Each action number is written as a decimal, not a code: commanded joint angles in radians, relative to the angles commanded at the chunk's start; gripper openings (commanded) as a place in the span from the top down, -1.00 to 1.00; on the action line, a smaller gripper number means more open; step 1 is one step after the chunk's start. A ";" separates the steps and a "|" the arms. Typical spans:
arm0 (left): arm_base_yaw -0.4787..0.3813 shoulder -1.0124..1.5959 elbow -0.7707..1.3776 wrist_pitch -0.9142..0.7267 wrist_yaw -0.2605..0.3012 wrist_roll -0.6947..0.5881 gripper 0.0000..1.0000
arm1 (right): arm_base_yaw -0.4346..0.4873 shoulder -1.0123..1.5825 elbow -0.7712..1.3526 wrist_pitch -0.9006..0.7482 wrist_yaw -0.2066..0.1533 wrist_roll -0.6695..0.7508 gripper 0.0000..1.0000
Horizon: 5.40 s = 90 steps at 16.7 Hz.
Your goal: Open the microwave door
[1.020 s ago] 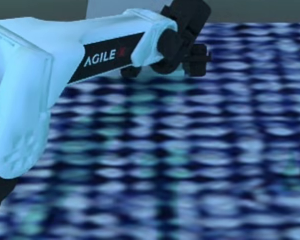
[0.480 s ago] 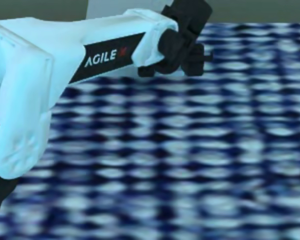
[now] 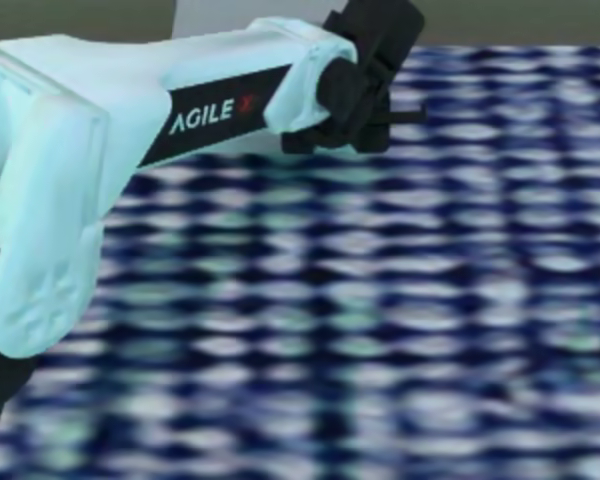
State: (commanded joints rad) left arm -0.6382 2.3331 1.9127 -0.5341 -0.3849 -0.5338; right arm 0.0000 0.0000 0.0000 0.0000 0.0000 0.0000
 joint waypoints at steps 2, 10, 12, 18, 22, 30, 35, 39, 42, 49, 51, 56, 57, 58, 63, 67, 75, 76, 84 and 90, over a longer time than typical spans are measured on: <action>0.000 0.000 0.000 0.000 0.000 0.000 1.00 | 0.000 0.000 0.000 0.000 0.000 0.000 -1.00; -0.034 -0.093 -0.157 0.051 -0.021 -0.031 1.00 | 0.000 0.000 0.000 0.000 0.000 0.000 -1.00; -0.034 -0.093 -0.157 0.051 -0.021 -0.031 1.00 | 0.000 0.000 0.000 0.000 0.000 0.000 -1.00; -0.034 -0.093 -0.157 0.051 -0.021 -0.031 1.00 | 0.000 0.000 0.000 0.000 0.000 0.000 -1.00; -0.034 -0.093 -0.157 0.051 -0.021 -0.031 1.00 | 0.000 0.000 0.000 0.000 0.000 0.000 -1.00; -0.034 -0.093 -0.157 0.051 -0.021 -0.031 1.00 | 0.000 0.000 0.000 0.000 0.000 0.000 -1.00; -0.041 -0.086 -0.156 0.053 -0.014 -0.036 1.00 | 0.000 0.000 0.000 0.000 0.000 0.000 -1.00; -0.035 -0.112 -0.189 0.076 -0.005 -0.012 1.00 | 0.000 0.000 0.000 0.000 0.000 0.000 -1.00; -0.032 -0.130 -0.219 0.093 0.004 0.009 1.00 | 0.000 0.000 0.000 0.000 0.000 0.000 -1.00; -0.031 -0.130 -0.220 0.094 0.005 0.010 1.00 | 0.000 0.000 0.000 0.000 0.000 0.000 -1.00; -0.031 -0.130 -0.220 0.094 0.005 0.010 1.00 | 0.000 0.000 0.000 0.000 0.000 0.000 -1.00; -0.031 -0.130 -0.220 0.094 0.005 0.010 1.00 | 0.000 0.000 0.000 0.000 0.000 0.000 -1.00; -0.031 -0.130 -0.220 0.094 0.005 0.010 1.00 | 0.000 0.000 0.000 0.000 0.000 0.000 -1.00; -0.031 -0.130 -0.220 0.094 0.005 0.010 1.00 | 0.000 0.000 0.000 0.000 0.000 0.000 -1.00; -0.031 -0.130 -0.220 0.094 0.005 0.010 1.00 | 0.000 0.000 0.000 0.000 0.000 0.000 -1.00; -0.039 -0.127 -0.217 0.095 0.011 0.005 1.00 | 0.000 0.000 0.000 0.000 0.000 0.000 -1.00; -0.028 -0.165 -0.279 0.132 0.031 0.050 1.00 | 0.000 0.000 0.000 0.000 0.000 0.000 -1.00; -0.028 -0.165 -0.279 0.132 0.031 0.050 1.00 | 0.000 0.000 0.000 0.000 0.000 0.000 -1.00; -0.028 -0.165 -0.279 0.132 0.031 0.050 1.00 | 0.000 0.000 0.000 0.000 0.000 0.000 -1.00; -0.028 -0.165 -0.279 0.132 0.031 0.050 1.00 | 0.000 0.000 0.000 0.000 0.000 0.000 -1.00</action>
State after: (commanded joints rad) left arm -0.6657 2.1679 1.6332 -0.4018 -0.3537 -0.4842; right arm 0.0000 0.0000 0.0000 0.0000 0.0000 0.0000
